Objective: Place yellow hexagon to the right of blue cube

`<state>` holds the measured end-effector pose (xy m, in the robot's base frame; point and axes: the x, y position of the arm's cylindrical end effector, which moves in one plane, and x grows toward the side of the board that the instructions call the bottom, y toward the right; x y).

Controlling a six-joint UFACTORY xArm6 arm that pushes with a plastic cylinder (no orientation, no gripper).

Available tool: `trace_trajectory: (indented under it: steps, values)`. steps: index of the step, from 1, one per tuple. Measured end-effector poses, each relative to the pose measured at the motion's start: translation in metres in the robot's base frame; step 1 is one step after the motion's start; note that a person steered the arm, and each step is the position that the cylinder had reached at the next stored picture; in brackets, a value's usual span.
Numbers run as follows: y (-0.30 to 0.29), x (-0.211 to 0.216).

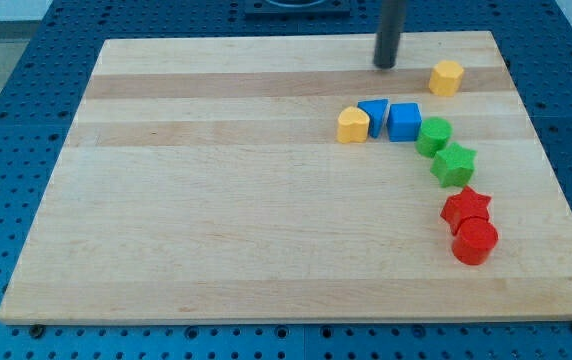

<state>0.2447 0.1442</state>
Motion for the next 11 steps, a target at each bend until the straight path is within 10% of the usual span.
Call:
trace_trajectory:
  steps: [2,11]
  values:
    - [0.088,0.0]
    - [0.013,0.096]
